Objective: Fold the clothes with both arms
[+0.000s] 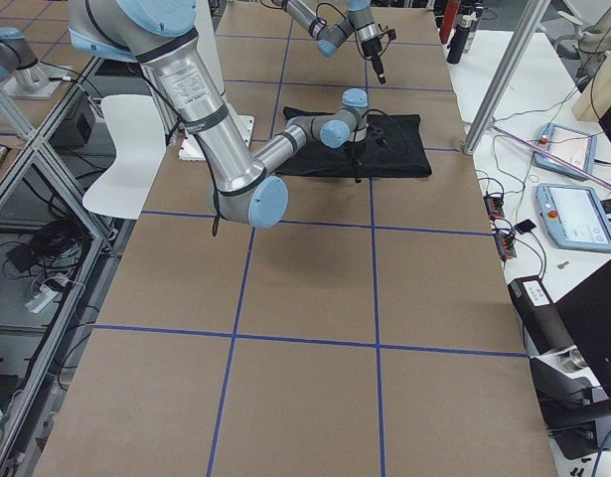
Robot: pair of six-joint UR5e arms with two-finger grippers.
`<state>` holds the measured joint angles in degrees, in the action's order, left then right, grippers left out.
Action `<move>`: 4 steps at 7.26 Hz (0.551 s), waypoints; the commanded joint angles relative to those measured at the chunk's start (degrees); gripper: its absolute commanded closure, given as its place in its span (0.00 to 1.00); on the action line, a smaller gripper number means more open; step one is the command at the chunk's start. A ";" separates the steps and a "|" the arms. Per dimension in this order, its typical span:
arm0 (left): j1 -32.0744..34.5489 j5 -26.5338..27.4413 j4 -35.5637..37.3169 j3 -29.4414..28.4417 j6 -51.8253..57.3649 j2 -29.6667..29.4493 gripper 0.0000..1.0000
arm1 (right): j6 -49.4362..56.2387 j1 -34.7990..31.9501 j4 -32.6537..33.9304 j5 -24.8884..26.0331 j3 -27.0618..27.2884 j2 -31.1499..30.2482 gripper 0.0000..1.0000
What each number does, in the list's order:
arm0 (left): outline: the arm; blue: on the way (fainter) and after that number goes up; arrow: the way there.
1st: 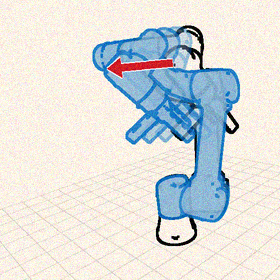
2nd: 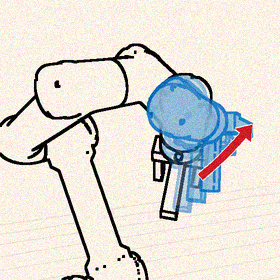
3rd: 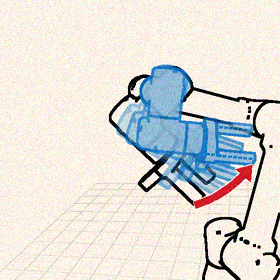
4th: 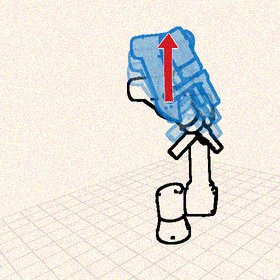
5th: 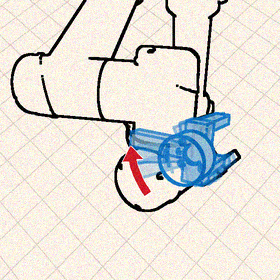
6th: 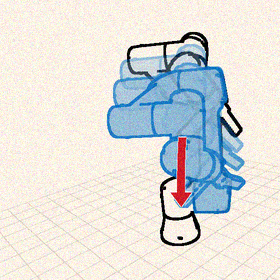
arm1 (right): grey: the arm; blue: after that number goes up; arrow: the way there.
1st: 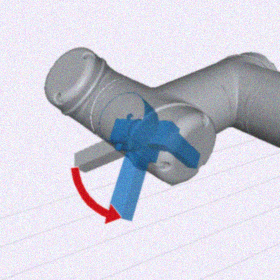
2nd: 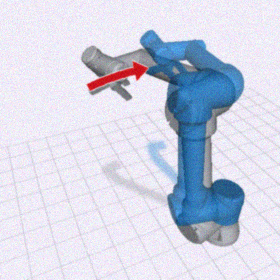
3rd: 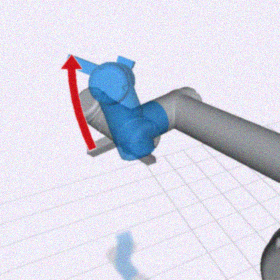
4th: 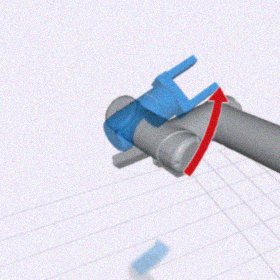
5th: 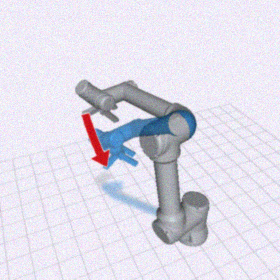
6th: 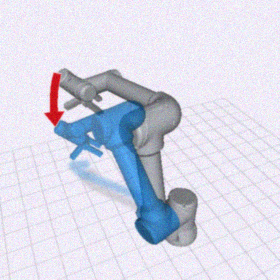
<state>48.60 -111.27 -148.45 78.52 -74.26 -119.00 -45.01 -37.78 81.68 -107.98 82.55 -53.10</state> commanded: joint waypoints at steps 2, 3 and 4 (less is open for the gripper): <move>-0.08 0.08 0.00 -0.21 -0.01 0.00 0.00 | 3.43 -4.31 -0.12 -2.74 0.16 -1.91 0.00; -0.09 0.00 0.00 -0.21 -0.10 -0.09 0.00 | 3.96 -5.02 -0.12 -4.76 0.51 -2.00 0.00; -0.09 0.08 0.00 -0.21 -0.01 0.00 0.00 | 3.88 -5.03 0.32 -4.87 1.90 -1.66 0.00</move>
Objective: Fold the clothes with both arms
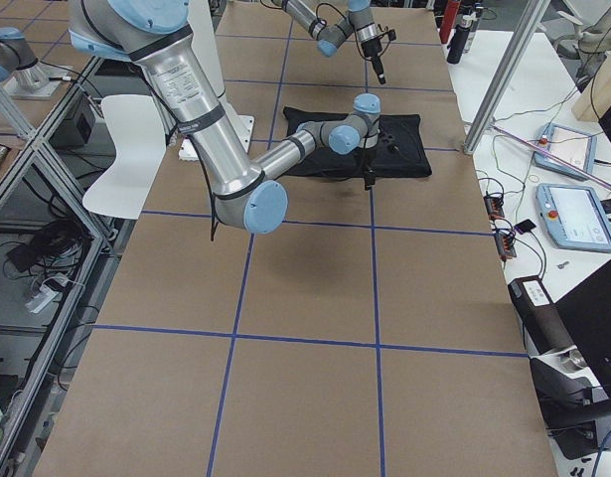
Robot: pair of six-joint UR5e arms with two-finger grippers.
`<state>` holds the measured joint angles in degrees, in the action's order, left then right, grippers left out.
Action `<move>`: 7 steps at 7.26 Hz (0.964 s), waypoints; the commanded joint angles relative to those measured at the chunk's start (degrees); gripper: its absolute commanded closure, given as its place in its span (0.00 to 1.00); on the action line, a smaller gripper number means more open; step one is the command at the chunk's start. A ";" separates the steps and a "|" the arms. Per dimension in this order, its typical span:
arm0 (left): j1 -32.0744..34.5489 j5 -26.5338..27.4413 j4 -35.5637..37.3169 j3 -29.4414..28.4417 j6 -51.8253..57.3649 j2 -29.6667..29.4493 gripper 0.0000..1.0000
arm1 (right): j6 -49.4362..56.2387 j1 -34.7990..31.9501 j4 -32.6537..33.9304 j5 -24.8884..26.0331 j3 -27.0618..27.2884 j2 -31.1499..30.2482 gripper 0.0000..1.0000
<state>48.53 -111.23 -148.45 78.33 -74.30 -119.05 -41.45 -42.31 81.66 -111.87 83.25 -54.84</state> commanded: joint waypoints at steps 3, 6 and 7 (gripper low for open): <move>-0.01 -0.04 0.00 -0.02 0.04 0.05 0.00 | -0.91 1.60 0.43 -0.81 2.97 2.10 0.00; -0.01 -0.04 0.09 -0.11 0.04 0.05 0.00 | -0.91 4.76 0.34 1.55 2.79 2.55 0.00; -0.01 -0.04 0.09 -0.11 0.04 0.05 0.00 | -0.91 5.30 0.34 1.83 2.79 2.03 0.00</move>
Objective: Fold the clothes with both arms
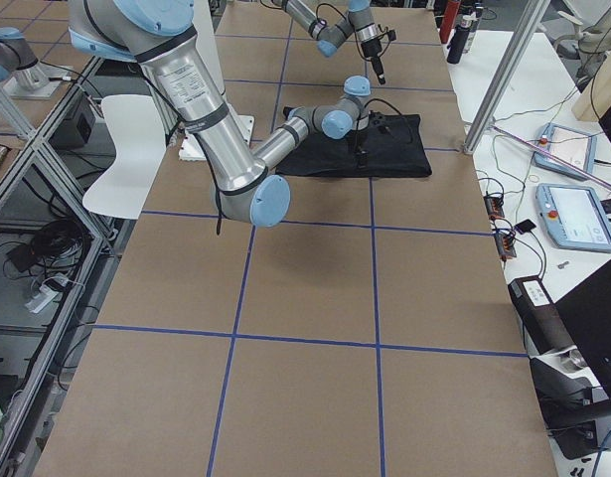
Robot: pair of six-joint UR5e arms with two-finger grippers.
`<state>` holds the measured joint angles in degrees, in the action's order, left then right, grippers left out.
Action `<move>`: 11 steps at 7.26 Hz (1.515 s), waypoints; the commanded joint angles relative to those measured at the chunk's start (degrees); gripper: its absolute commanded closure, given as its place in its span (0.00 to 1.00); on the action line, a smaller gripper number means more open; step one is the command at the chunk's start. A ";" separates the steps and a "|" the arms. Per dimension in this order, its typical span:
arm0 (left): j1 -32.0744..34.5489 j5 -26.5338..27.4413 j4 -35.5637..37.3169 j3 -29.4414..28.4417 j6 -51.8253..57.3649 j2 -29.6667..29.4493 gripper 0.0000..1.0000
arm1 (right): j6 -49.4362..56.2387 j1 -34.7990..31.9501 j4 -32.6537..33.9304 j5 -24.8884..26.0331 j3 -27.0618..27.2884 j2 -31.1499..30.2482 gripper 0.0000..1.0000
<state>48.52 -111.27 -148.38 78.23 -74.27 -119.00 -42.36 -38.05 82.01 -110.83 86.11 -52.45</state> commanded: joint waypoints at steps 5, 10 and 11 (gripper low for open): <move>0.00 -0.09 -0.07 -0.18 0.00 0.00 0.00 | 0.17 1.40 0.00 0.35 -0.68 -3.00 0.00; 0.00 -0.09 -0.07 -0.18 -0.09 -0.09 0.00 | 0.43 0.96 -0.62 0.17 -0.59 -6.08 0.00; 0.00 -0.09 -0.07 -0.18 -0.09 -0.09 0.00 | 0.34 0.78 -0.62 0.00 -0.59 -6.09 0.00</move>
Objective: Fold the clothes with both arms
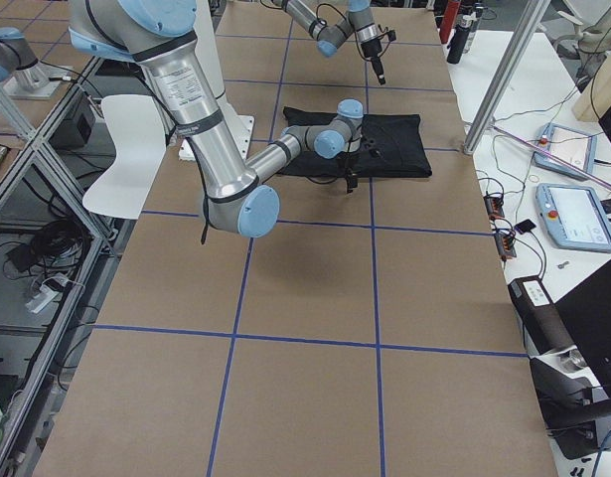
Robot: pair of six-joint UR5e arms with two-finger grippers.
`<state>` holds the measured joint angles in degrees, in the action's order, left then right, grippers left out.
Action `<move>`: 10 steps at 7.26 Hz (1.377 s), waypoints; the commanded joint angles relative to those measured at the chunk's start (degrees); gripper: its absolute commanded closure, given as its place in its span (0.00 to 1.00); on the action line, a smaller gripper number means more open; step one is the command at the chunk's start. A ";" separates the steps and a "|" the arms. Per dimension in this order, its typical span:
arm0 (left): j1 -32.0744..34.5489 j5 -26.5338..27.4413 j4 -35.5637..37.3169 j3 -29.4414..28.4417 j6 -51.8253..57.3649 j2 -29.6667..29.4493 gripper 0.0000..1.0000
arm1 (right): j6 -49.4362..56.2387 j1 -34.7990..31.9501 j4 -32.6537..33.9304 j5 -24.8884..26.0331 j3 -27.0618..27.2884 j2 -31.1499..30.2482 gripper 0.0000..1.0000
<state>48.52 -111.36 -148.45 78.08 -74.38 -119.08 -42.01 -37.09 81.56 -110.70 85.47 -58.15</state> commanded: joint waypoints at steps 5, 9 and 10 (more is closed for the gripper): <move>0.00 0.09 -0.09 0.41 0.02 -0.10 0.00 | -0.26 -5.19 -0.17 -6.38 0.57 3.04 0.00; 0.00 0.26 -2.90 1.11 0.64 0.07 0.00 | -0.52 -5.19 -0.96 -1.46 -7.39 9.78 0.00; 0.09 0.18 -2.90 2.24 0.55 0.25 0.00 | -3.75 -5.28 -1.14 -2.24 -7.25 11.03 0.00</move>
<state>48.53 -111.16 -151.15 79.46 -73.78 -118.96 -43.20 -42.28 80.79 -112.78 79.67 -49.37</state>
